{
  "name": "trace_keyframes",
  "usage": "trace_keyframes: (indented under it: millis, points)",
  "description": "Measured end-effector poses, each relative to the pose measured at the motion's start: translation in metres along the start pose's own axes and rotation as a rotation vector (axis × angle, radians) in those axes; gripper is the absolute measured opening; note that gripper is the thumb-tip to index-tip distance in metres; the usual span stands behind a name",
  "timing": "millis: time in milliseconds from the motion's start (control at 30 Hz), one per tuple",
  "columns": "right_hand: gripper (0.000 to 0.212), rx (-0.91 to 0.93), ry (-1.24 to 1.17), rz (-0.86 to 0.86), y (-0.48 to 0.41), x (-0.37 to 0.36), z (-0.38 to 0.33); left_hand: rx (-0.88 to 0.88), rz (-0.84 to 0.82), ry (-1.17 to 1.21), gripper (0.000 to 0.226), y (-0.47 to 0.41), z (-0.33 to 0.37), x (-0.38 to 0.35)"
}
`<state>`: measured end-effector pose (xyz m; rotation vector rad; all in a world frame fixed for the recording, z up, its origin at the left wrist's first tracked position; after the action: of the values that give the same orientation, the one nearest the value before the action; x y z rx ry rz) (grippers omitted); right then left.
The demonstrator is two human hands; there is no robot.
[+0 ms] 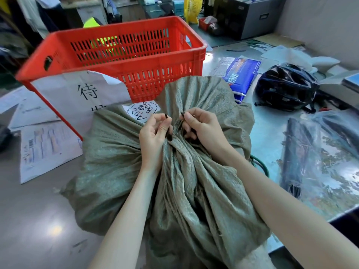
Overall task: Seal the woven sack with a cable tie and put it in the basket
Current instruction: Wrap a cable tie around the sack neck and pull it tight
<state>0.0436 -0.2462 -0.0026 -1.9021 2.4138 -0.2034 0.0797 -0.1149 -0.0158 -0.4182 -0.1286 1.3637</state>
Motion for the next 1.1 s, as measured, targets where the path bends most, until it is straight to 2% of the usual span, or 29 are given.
trace_keyframes:
  millis: [167, 367, 533, 1100]
  points:
    - [0.014, -0.044, -0.110, -0.066, 0.0012, 0.0023, 0.0014, 0.068, 0.014, 0.108, 0.011, 0.0056, -0.0004, 0.0009]
    - [0.016, -0.141, -0.223, -0.181, -0.0056, 0.0016, 0.0031, 0.090, -0.099, 0.099, 0.017, 0.0053, 0.0004, 0.0024]
    - [0.015, -0.157, -0.227, -0.154, -0.0061, 0.0031, 0.0058, 0.131, -0.074, 0.098, 0.008, 0.0037, -0.0008, 0.0046]
    - [0.013, -0.179, -0.263, -0.158, -0.0052, 0.0044, 0.0052, 0.084, -0.011, 0.088, 0.013, 0.0105, 0.0006, 0.0050]
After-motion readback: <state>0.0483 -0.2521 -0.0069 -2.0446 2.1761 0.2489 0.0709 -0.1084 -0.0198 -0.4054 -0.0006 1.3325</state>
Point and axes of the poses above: each hand's wrist, its own y-axis away from the middle knuckle, its own x-axis out of the back of the hand, z = x × y, the point moved 5 cm from there along -y, towards the middle knuckle, and after that the axes turned 10 degrees about y, right-handed, at the moved point
